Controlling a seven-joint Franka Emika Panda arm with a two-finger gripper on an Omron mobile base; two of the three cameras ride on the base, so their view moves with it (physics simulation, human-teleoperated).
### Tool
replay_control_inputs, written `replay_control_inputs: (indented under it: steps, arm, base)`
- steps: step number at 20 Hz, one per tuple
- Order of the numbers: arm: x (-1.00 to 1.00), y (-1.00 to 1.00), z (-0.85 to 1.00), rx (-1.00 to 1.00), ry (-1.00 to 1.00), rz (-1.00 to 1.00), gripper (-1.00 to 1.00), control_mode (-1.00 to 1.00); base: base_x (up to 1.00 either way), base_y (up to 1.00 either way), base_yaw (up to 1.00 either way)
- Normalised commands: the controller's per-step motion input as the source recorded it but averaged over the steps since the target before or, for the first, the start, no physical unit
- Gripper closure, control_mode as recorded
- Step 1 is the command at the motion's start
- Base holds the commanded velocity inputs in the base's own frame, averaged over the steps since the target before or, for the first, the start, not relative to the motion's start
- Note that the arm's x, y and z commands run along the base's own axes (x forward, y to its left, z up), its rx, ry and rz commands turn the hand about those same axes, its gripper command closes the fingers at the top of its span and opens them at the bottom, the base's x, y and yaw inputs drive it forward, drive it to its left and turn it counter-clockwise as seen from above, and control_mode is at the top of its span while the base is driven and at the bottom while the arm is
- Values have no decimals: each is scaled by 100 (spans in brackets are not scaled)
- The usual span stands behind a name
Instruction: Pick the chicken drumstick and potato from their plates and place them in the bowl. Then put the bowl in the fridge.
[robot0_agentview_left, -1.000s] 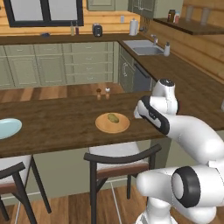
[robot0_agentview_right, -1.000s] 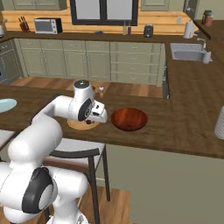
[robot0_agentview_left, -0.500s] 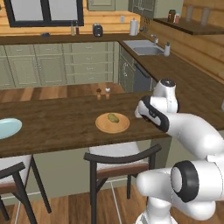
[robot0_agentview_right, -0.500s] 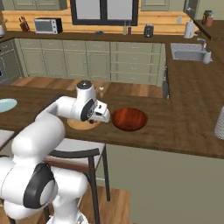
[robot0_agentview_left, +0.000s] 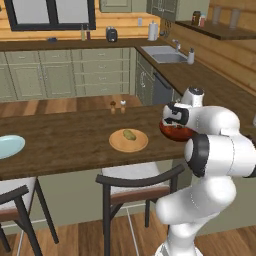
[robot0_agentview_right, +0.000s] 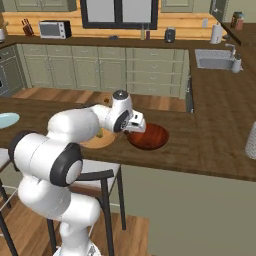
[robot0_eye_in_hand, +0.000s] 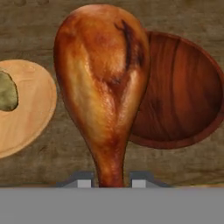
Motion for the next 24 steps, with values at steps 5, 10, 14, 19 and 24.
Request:
replay_control_inputs:
  steps: [5, 10, 14, 19, 24]
  arm:
    - [95, -25, -14, -8, 11, 0, 100, -100]
    - [52, -20, -62, -10, 17, 0, 100, -100]
    - [3, -3, -73, -4, 11, 0, 100, -100]
    - [13, -10, -58, -1, 4, 0, 100, -100]
    - [8, -17, -30, 0, 0, 0, -100, -100]
  base:
    - [0, 0, 0]
    - [0, 0, 0]
    - [0, 0, 0]
    - [0, 0, 0]
    - [0, 0, 0]
